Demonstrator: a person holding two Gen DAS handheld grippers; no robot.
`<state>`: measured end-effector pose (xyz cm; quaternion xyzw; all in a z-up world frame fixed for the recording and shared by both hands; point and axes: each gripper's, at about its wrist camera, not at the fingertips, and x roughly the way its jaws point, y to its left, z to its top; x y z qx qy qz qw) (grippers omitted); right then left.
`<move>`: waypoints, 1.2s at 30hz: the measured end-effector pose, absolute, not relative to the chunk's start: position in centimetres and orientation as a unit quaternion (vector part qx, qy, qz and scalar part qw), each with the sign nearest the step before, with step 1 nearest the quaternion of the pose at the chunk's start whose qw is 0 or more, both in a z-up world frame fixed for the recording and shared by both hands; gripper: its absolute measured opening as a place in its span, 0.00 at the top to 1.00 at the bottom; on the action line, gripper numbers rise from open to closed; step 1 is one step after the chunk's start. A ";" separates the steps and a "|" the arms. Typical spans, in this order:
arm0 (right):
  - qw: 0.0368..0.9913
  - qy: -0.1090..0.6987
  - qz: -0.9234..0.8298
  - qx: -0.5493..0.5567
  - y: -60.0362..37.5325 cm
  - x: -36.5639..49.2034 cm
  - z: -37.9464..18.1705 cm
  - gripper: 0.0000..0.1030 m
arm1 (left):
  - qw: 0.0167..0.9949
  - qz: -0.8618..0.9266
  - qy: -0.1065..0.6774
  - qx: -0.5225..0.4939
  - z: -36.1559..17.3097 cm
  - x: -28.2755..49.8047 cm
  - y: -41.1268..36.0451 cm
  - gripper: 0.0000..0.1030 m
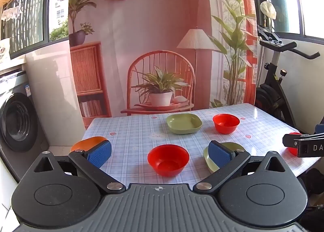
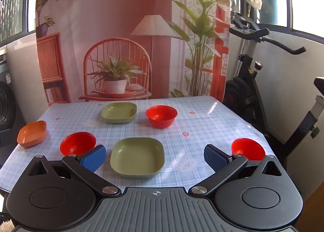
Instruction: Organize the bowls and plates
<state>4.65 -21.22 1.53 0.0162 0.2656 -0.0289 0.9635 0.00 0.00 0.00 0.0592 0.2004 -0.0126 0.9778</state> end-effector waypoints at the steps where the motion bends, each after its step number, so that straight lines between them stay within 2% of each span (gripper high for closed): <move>1: 0.964 0.262 -0.029 0.015 -21.2 4.6 1.5 0.00 | 0.978 -0.013 0.199 0.057 0.0 0.0 0.0 0.00; 36: 0.964 0.265 -0.028 0.022 -21.2 4.7 1.5 0.00 | 0.978 -0.015 0.203 0.047 0.6 0.0 0.0 0.00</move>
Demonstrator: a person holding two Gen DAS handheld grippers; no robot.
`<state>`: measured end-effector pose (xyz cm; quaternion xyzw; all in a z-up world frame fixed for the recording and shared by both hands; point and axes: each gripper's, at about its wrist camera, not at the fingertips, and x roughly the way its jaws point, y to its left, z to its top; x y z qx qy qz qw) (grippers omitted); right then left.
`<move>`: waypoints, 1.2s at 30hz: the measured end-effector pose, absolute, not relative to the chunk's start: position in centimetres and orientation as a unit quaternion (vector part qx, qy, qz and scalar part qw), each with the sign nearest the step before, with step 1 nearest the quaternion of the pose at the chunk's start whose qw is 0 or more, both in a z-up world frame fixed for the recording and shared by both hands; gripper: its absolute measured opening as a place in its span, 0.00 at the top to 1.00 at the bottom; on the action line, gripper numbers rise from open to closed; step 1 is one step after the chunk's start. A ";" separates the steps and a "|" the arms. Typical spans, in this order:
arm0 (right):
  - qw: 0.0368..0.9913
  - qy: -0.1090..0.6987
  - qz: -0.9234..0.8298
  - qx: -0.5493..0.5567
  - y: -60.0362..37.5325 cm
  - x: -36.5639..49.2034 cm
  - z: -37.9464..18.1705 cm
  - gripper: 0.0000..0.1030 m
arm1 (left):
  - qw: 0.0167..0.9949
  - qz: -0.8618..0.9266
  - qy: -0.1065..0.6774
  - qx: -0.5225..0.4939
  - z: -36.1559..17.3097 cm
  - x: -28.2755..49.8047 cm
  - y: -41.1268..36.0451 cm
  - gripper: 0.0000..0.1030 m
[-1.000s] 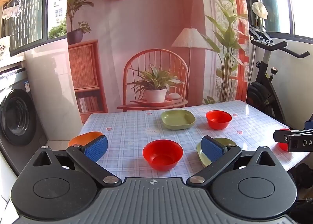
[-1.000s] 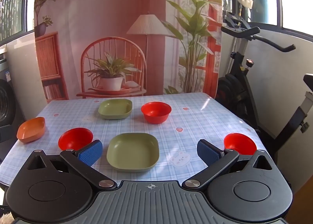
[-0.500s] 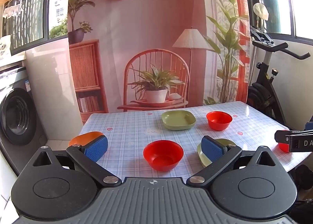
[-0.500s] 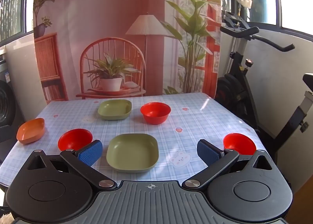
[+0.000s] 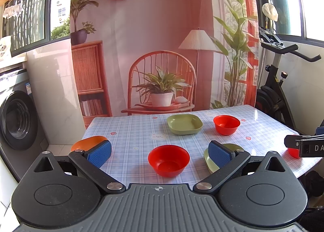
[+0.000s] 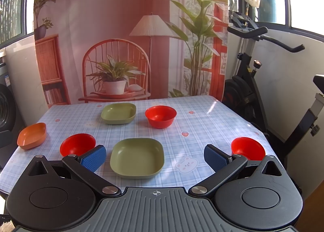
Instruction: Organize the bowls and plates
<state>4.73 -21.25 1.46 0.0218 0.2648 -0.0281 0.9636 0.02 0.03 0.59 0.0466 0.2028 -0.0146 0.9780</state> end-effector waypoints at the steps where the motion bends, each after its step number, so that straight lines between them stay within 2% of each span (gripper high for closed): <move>1: 0.964 0.265 -0.028 0.022 -21.3 4.7 1.5 0.00 | 0.978 -0.015 0.203 0.047 0.6 0.0 0.0 0.00; 36: 0.964 0.265 -0.025 0.023 -21.2 4.6 1.5 0.00 | 0.978 -0.013 0.206 0.042 0.2 0.1 0.4 0.00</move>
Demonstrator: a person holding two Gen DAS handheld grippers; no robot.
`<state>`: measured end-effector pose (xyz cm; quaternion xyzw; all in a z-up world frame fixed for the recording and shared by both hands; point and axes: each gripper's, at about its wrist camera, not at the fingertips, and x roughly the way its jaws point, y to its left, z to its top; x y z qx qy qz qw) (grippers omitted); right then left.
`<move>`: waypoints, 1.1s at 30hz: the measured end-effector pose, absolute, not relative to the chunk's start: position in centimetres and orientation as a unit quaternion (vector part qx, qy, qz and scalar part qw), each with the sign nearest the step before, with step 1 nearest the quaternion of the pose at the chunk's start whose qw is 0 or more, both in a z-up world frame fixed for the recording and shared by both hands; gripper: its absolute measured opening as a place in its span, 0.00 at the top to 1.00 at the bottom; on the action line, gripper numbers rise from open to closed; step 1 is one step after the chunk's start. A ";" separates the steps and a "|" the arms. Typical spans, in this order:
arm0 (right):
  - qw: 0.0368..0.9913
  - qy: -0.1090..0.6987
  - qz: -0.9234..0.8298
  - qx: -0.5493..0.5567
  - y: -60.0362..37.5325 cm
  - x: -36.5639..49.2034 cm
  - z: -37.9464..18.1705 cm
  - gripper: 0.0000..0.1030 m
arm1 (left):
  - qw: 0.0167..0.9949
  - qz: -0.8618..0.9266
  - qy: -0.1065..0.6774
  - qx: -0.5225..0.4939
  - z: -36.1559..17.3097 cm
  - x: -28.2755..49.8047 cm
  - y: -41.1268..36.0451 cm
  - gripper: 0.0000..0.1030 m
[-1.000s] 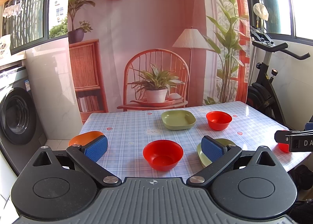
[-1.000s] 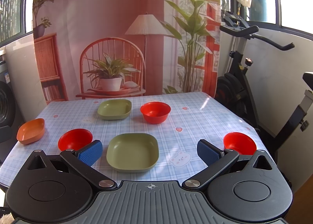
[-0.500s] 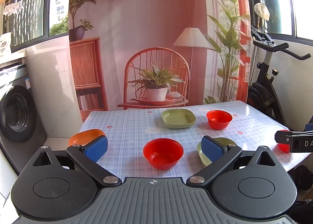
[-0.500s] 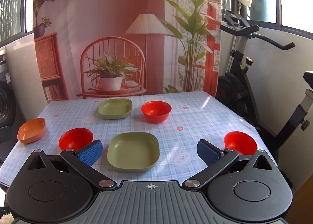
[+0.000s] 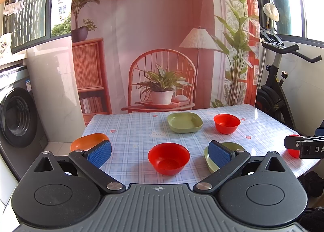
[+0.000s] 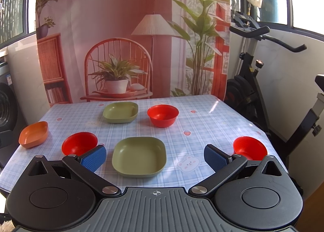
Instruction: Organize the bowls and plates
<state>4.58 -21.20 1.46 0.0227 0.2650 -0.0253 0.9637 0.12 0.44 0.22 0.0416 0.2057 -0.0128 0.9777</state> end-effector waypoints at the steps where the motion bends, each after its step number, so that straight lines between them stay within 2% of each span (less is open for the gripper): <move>1: 0.964 0.265 -0.025 0.023 -21.2 4.6 1.4 0.00 | 0.978 -0.013 0.206 0.042 0.2 0.1 0.4 0.00; 25: 0.965 0.262 -0.001 0.007 -20.8 4.9 1.9 0.00 | 0.976 -0.046 0.208 0.050 0.8 1.0 0.3 0.00; 33: 0.981 0.187 0.022 0.053 -22.7 8.9 5.4 0.00 | 0.979 -0.039 0.194 0.044 2.7 5.8 1.7 0.01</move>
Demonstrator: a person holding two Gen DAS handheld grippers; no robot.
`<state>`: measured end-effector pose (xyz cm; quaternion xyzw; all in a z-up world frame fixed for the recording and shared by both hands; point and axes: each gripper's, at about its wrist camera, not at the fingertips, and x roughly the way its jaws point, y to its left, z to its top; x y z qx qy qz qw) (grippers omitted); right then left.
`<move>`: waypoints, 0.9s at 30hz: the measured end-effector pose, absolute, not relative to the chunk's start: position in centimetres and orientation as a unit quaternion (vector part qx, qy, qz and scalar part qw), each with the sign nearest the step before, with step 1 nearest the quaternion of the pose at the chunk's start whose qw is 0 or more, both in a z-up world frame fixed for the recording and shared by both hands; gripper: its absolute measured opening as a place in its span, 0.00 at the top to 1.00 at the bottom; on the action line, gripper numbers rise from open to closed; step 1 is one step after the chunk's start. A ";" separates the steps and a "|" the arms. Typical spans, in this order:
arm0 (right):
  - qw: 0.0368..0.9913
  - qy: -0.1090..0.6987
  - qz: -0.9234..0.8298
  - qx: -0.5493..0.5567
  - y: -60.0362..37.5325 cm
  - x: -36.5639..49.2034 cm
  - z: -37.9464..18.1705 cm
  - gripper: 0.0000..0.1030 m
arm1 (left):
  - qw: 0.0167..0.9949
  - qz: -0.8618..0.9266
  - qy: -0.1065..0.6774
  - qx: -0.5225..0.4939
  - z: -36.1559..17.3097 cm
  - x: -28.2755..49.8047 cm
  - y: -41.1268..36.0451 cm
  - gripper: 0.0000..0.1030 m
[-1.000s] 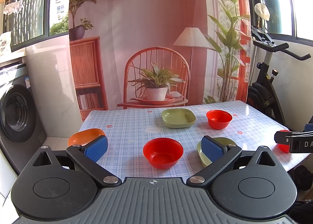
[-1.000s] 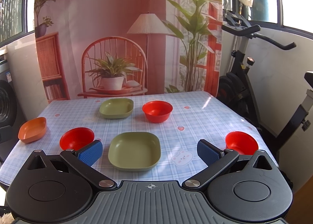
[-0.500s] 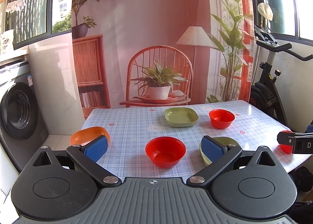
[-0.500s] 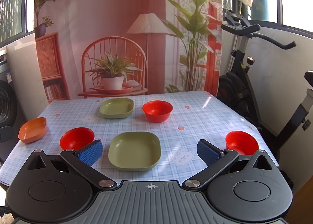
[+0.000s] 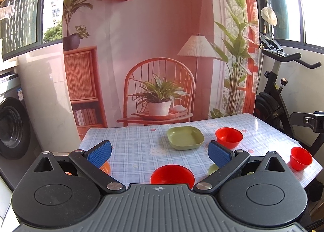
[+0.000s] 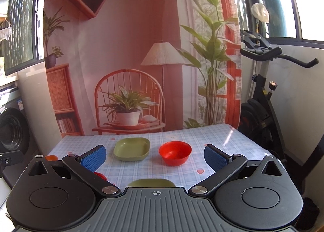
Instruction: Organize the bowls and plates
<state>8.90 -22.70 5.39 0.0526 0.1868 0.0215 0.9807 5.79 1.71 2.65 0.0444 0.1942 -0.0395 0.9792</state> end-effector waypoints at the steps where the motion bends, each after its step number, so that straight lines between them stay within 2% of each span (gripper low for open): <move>1: 0.982 0.175 0.028 0.060 -22.9 9.8 5.7 0.00 | 0.979 -0.045 0.195 0.046 2.8 6.4 1.8 0.01; 4: 0.984 0.162 0.034 0.060 -23.0 11.7 6.1 0.00 | 0.977 -0.044 0.206 0.043 3.2 8.8 2.1 0.02; 6: 0.984 0.160 0.039 0.066 -23.4 13.6 6.2 0.00 | 0.976 -0.041 0.211 0.039 3.5 10.5 2.4 0.09; 9: 0.983 0.158 0.044 0.085 -23.6 15.8 5.8 0.00 | 0.974 -0.037 0.221 0.026 3.9 12.6 3.0 0.12; 16: 0.974 0.165 0.057 0.144 -23.1 19.2 2.9 0.00 | 0.971 -0.030 0.236 0.027 3.1 15.7 4.4 0.18; 19: 0.967 0.195 0.071 0.151 -22.4 20.8 1.2 0.00 | 0.963 -0.043 0.265 0.008 1.1 16.8 5.0 0.26; 21: 0.961 0.215 0.080 0.152 -21.9 21.9 0.4 0.00 | 0.956 -0.038 0.292 0.002 -0.5 17.6 5.3 0.37; 26: 0.956 0.263 0.073 0.109 -19.7 24.4 -0.9 0.00 | 0.947 0.002 0.319 -0.030 -3.1 19.1 7.2 0.43; 27: 0.954 0.270 0.071 0.107 -19.5 24.9 -1.1 0.00 | 0.945 0.000 0.326 -0.031 -3.4 19.3 7.4 0.47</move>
